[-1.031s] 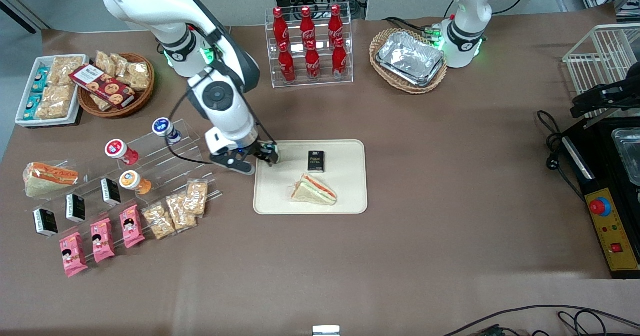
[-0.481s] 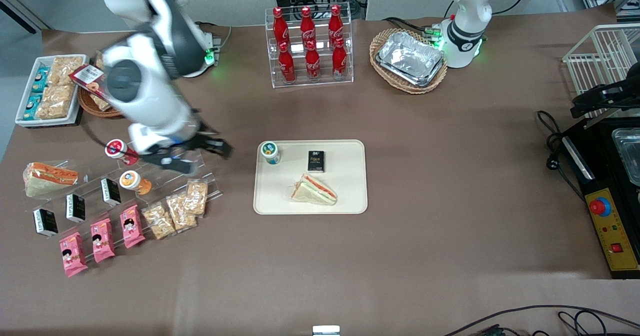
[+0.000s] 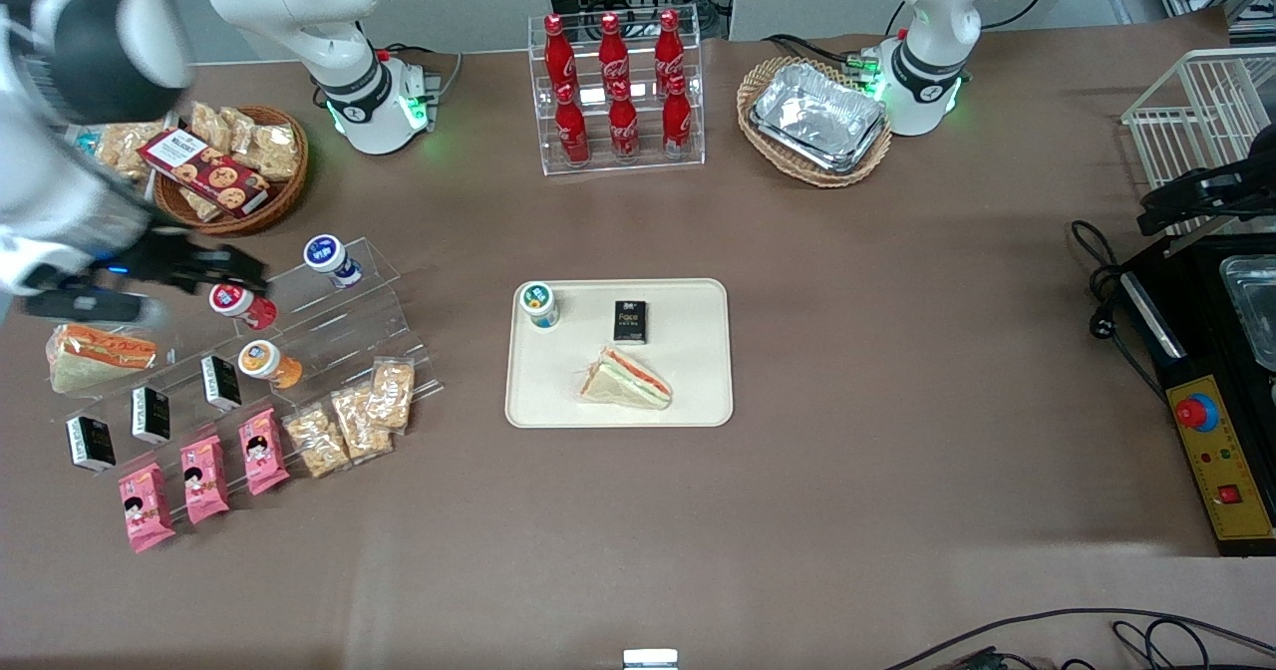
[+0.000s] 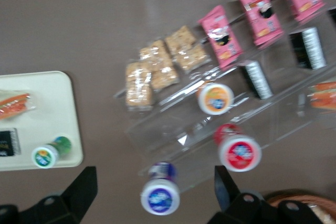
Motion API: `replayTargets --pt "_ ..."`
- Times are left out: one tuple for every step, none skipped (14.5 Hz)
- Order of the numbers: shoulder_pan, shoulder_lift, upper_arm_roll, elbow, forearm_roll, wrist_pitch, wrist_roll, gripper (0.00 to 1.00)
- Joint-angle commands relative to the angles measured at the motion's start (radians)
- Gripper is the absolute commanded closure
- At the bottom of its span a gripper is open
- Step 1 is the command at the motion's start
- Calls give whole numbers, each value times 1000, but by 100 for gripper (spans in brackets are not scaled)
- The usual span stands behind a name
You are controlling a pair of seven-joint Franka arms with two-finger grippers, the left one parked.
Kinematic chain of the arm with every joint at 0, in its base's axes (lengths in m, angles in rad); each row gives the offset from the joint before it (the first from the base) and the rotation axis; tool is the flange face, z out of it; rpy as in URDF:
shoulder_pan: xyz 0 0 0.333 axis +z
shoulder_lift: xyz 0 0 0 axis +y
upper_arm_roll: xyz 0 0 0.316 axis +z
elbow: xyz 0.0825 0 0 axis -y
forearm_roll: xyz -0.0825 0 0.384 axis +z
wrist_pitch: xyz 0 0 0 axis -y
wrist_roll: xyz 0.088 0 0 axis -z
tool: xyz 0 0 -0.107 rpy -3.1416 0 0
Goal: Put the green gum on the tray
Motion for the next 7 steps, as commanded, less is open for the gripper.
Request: replayTargets --pt "6 5 -102 54 21 -47 -118 0" --pt "6 7 -110 54 20 -49 -118 0" --pt "6 7 -116 54 18 -49 -116 0" --pt "6 10 -118 54 10 -50 -116 0" --pt "6 17 -118 54 7 -50 -113 0" --pt "6 28 -118 54 7 -49 -110 0" --pt "6 30 -118 52 7 -49 -107 0"
